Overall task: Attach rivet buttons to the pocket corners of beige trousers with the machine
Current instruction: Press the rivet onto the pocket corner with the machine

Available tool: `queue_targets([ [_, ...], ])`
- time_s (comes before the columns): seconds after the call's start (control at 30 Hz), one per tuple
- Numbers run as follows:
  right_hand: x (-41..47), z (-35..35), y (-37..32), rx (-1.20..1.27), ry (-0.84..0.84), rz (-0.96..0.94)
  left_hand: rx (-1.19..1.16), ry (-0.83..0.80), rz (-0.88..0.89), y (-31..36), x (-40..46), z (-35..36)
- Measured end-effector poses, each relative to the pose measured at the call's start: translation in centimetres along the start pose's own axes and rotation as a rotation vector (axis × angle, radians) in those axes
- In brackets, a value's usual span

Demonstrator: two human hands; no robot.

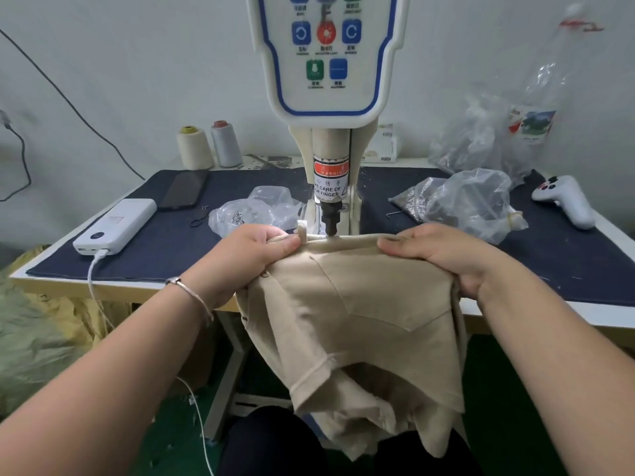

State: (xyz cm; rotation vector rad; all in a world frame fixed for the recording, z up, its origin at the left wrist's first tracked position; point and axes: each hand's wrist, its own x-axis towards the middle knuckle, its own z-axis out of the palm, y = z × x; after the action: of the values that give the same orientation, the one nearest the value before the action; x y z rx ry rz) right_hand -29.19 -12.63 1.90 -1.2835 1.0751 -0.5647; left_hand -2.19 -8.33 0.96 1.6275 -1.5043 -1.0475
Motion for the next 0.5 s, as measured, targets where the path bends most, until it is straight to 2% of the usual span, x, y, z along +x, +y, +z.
queue_targets([
  [0.13,1.8,0.7,0.2,0.011,0.097,-0.097,0.153,0.179,0.021,0.6,2.1,1.1],
  [0.2,2.4,0.4,0.6,0.018,0.120,-0.113,0.164,0.218,0.033,0.7,2.7,1.7],
  [0.27,2.8,0.0,1.0,0.038,0.121,-0.109,0.101,0.206,0.004,0.5,3.0,2.2],
  [0.4,3.5,-0.6,1.8,0.183,0.107,-0.056,-0.190,0.102,-0.077,-0.2,3.2,2.6],
  [0.5,3.7,-0.9,2.1,0.322,0.061,0.033,-0.110,0.100,-0.090,-0.7,3.6,2.3],
])
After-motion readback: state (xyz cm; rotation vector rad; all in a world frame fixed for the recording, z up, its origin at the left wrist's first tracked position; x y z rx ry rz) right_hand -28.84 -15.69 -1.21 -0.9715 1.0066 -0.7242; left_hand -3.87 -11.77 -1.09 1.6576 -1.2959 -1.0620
